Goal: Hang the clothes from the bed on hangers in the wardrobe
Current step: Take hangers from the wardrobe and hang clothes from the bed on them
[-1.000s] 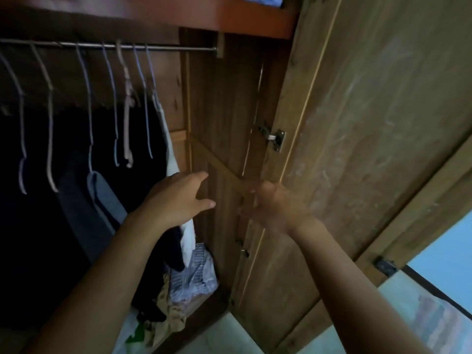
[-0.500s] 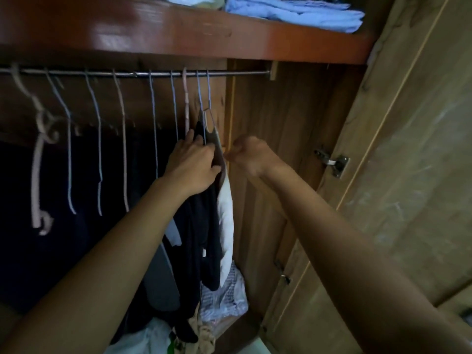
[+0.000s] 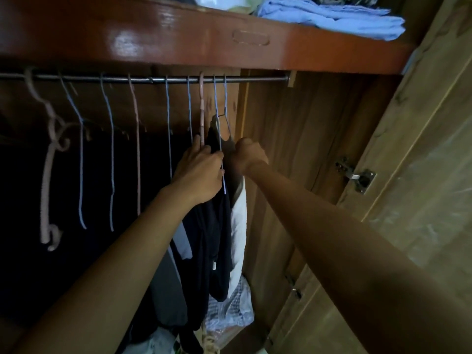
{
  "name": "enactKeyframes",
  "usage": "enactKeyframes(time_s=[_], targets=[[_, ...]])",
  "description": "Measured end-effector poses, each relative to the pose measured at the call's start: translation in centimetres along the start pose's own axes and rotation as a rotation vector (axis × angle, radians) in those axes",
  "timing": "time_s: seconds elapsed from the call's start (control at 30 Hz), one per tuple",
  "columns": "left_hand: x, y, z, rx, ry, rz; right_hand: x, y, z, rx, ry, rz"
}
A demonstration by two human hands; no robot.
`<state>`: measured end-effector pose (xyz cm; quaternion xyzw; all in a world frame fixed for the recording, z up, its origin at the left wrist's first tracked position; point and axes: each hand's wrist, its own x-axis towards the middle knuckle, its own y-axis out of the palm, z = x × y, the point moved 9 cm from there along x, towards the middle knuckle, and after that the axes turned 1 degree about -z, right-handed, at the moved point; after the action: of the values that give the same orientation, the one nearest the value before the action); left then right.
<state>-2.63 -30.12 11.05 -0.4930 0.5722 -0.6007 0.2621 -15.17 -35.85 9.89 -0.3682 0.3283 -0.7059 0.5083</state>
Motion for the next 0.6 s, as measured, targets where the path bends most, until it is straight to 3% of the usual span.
enactKeyframes(time_s=[0.2, 0.6], targets=[[0.3, -1.2, 0.0, -0.040, 0.000, -0.084, -0.4, -2.1, -1.2, 0.036, 0.041, -0.193], [-0.1, -2.5, -1.1, -0.128, -0.011, -0.169, -0.8, -8.3, -4.3, 0.020, 0.014, -0.333]])
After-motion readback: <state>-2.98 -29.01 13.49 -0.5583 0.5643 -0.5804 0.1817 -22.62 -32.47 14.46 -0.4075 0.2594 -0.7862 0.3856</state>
